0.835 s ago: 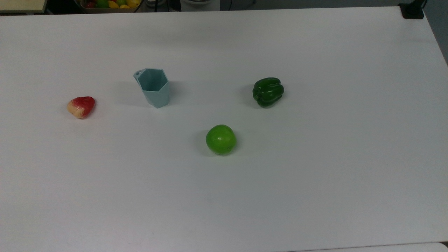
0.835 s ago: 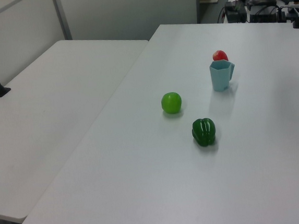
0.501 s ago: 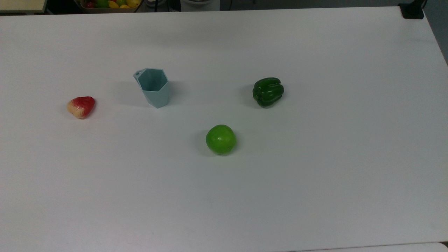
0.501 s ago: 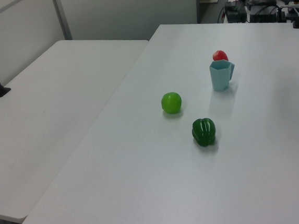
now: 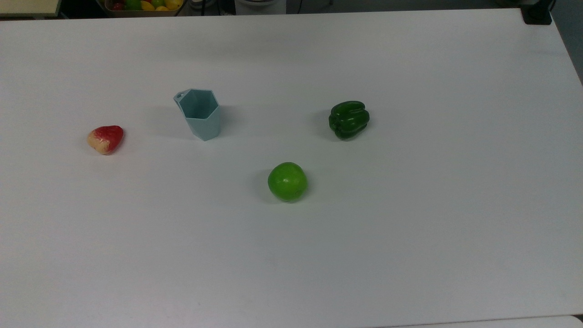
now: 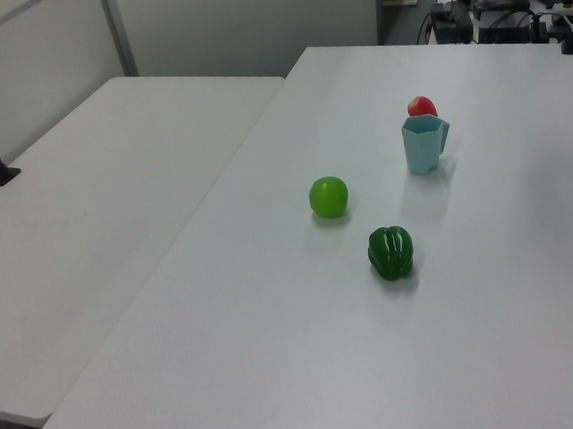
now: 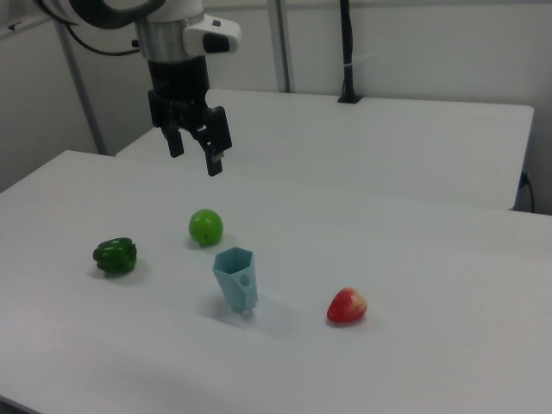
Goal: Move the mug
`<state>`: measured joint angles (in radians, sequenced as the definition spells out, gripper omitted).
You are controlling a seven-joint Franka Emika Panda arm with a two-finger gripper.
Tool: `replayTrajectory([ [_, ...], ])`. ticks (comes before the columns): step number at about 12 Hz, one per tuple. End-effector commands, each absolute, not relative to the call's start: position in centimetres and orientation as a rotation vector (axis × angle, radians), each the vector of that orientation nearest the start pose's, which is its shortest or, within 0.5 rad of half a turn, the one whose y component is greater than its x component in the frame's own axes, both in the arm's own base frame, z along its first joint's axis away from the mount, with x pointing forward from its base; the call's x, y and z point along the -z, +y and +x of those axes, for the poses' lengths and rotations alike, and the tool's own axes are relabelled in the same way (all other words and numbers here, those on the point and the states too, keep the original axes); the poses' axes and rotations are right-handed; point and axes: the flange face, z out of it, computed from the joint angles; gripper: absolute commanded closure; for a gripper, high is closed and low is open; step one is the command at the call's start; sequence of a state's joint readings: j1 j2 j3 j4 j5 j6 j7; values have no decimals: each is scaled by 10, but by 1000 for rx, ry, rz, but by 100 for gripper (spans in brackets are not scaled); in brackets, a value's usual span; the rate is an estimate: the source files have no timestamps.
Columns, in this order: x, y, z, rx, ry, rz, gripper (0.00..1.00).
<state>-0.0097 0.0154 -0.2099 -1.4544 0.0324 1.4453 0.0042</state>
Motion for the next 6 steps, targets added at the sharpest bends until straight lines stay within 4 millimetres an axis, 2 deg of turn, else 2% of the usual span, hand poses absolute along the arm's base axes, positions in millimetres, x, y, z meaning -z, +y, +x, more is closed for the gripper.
replayTrajectory([
  [1, -658, -116, 535, -7, 317, -3077, 0],
  [4, -653, -120, 537, -18, 285, -3083, 0],
  [6, -651, -124, 540, 2, 114, -3097, 0],
])
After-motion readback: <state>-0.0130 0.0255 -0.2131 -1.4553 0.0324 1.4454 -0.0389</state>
